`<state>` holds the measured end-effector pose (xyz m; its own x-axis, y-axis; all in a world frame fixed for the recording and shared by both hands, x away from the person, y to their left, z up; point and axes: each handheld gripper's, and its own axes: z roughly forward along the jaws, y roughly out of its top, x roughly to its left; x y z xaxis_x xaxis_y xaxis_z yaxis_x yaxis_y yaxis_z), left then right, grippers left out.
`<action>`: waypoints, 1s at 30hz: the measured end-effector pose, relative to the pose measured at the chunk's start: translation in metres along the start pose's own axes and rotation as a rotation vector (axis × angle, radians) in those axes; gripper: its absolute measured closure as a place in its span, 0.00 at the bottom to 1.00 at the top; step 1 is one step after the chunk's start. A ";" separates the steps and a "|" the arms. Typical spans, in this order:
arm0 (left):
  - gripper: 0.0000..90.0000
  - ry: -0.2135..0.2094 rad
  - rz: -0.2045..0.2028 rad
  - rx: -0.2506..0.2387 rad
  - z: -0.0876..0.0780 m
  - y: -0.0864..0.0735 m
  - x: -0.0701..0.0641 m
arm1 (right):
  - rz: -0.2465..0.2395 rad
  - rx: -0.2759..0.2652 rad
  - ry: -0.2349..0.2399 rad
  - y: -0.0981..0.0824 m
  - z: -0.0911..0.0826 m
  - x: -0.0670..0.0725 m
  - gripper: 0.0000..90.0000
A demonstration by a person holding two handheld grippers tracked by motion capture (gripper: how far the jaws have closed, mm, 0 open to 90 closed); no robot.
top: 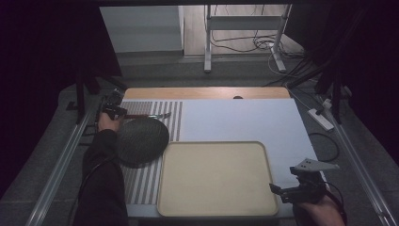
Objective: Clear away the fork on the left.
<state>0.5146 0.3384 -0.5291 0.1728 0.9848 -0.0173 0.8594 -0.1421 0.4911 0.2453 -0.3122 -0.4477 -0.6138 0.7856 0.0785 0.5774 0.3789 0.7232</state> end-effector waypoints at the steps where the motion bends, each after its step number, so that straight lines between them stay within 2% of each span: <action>1: 0.99 -0.002 0.000 -0.002 -0.001 -0.002 0.000 | 0.000 0.000 0.000 0.000 0.000 0.000 0.00; 8: 0.99 -0.039 0.012 0.007 -0.007 -0.012 0.002 | -0.001 0.001 -0.001 0.000 0.000 0.001 0.00; 12: 0.99 -0.058 0.033 0.022 -0.011 -0.017 0.002 | -0.004 0.003 -0.003 0.000 0.001 0.001 0.00; 19: 0.99 -0.100 0.033 0.029 -0.015 -0.024 0.001 | -0.007 0.006 -0.004 0.000 0.001 0.001 0.00; 24: 0.99 -0.112 0.035 0.034 -0.016 -0.025 0.002 | -0.008 0.006 -0.005 0.000 0.001 0.001 0.00; 26: 0.99 -0.119 0.031 0.031 -0.016 -0.025 0.002 | -0.008 0.006 -0.004 0.000 0.001 0.001 0.00; 30: 0.97 -0.134 0.013 -0.005 -0.023 -0.019 0.005 | -0.006 0.007 -0.005 0.000 0.001 0.001 0.00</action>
<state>0.4878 0.3479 -0.5185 0.2468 0.9606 -0.1275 0.8542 -0.1535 0.4968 0.2453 -0.3110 -0.4478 -0.6149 0.7854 0.0709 0.5771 0.3870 0.7192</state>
